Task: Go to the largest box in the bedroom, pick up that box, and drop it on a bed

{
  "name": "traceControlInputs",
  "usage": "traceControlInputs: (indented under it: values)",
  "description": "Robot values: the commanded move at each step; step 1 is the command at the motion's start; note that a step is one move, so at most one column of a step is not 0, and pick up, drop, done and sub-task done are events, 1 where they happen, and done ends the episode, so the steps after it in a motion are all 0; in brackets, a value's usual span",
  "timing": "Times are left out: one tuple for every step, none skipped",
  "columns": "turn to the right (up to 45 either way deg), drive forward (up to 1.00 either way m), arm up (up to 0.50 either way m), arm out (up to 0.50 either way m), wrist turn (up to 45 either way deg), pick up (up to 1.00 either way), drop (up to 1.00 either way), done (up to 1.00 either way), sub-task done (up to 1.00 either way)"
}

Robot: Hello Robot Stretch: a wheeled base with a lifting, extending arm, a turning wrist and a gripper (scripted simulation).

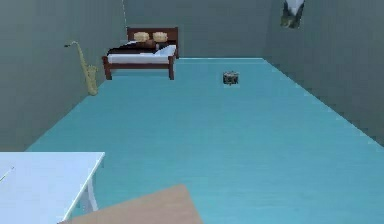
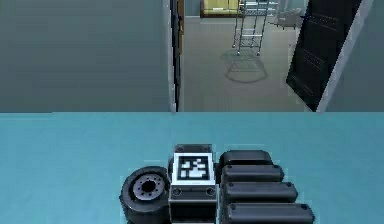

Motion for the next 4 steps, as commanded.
traceControlInputs:
  values:
    - [0.0,1.00,0.00,0.00,0.0,0.00,0.00,0.00,0.00]
    - [0.0,1.00,0.00,0.00,0.0,0.00,0.00,0.00,0.00]
    - [0.0,1.00,0.00,0.00,0.0,0.00,0.00,0.00,0.00]
    - [0.0,1.00,0.00,0.00,0.0,0.00,0.00,0.00,0.00]
